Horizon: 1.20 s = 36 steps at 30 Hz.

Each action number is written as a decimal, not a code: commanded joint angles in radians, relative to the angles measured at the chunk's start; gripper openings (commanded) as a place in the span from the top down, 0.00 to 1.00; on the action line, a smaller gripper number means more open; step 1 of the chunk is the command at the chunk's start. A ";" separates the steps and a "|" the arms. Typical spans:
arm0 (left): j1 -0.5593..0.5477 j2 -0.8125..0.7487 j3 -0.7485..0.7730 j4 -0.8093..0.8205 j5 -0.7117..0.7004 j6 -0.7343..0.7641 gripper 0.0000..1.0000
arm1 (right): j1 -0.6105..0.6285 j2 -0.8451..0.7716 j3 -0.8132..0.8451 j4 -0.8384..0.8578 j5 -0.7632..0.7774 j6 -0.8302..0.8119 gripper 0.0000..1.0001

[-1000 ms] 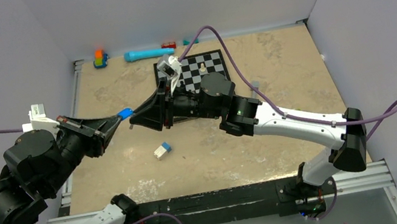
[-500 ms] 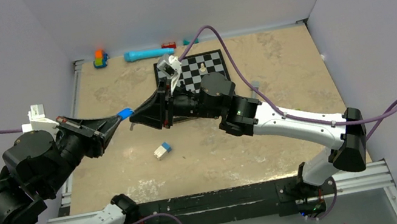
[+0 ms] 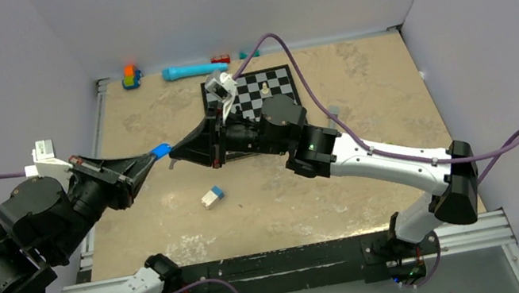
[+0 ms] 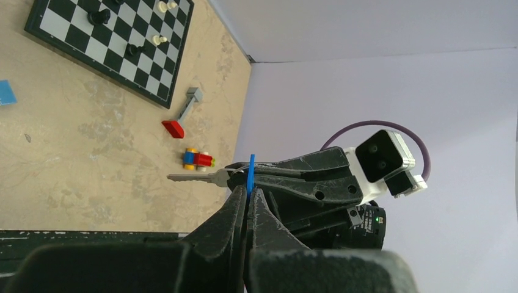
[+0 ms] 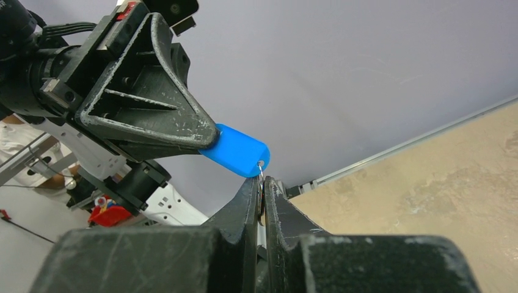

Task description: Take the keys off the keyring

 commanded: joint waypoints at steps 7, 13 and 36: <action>-0.003 -0.034 -0.019 0.048 0.001 0.034 1.00 | 0.002 0.011 0.031 0.017 -0.006 0.001 1.00; -0.003 -0.044 -0.028 0.034 0.007 0.074 0.40 | 0.003 -0.001 0.034 -0.018 -0.010 -0.008 1.00; -0.003 0.076 0.014 0.226 0.620 1.019 0.36 | -0.001 -0.297 -0.003 -0.514 -0.058 -0.185 1.00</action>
